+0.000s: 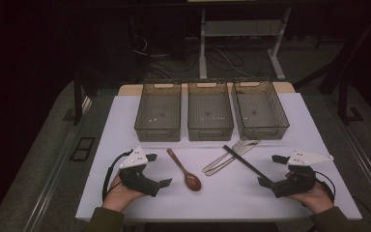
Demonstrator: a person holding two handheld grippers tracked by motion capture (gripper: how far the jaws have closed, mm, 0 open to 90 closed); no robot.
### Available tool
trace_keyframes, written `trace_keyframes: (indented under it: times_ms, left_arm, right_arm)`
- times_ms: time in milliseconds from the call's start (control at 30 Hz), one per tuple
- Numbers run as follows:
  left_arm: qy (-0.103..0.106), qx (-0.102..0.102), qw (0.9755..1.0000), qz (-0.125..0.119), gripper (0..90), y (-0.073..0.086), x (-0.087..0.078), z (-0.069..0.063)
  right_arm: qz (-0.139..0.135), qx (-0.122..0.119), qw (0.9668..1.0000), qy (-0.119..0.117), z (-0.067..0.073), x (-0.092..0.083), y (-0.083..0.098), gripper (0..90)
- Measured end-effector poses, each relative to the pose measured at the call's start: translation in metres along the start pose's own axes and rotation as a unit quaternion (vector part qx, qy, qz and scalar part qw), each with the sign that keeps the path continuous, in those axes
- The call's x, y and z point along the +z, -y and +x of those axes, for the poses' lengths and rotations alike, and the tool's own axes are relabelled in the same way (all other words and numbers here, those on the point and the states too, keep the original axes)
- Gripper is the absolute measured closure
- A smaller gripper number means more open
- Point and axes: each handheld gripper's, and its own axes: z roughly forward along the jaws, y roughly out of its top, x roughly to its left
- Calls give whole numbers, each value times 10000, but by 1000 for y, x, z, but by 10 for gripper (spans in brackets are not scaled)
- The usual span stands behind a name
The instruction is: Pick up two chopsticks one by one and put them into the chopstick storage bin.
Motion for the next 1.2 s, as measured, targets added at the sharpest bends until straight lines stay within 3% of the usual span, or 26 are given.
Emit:
trace_keyframes:
  times_ms: [333, 533, 1200]
  left_arm:
    - [123, -44, 9999, -86, 0, 2, 3, -1]
    - [113, -73, 9998, -125, 0, 1, 2, 2]
    - [62, -97, 9999, -119, 0, 5, 0, 1]
  right_arm:
    - [33, -36, 10000, -29, 3, -1, -4, 0]
    - [144, 9, 9998, -125, 2, 1, -8, 0]
    - [187, 39, 9998, -35, -5, 9, -22, 0]
